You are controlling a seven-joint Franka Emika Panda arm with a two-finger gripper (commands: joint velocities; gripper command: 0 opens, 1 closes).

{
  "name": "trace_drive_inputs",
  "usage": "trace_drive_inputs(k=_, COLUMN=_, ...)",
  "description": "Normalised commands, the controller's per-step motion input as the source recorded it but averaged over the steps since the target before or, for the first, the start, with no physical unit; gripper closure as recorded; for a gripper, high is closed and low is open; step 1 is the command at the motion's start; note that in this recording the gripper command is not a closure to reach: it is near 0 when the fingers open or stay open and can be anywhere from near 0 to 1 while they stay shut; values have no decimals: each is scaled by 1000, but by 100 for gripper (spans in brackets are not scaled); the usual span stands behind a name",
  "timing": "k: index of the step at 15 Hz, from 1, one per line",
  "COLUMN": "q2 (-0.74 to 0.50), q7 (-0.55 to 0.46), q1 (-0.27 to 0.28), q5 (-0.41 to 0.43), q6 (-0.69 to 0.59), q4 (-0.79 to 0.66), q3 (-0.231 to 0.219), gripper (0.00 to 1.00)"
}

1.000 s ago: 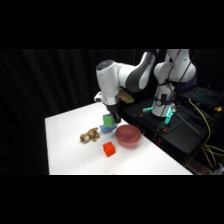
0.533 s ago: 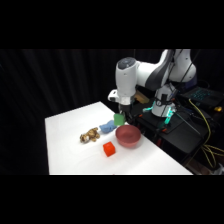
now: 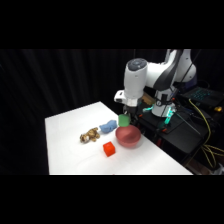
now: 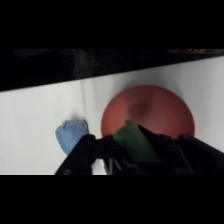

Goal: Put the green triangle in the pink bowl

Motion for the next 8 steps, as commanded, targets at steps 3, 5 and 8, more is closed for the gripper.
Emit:
trace_drive_inputs(k=3, q2=-248, q7=50, q1=-21, q5=-24, q6=-51, q4=-121, q3=39, gripper=0)
trace_drive_inputs(k=5, q2=-234, q7=44, q1=-23, q5=-14, q6=-46, q4=-114, q3=40, gripper=0)
trace_drive_inputs(k=8, q2=-273, q7=35, q1=-23, q5=-1, q6=-46, q4=-151, q3=41, gripper=0)
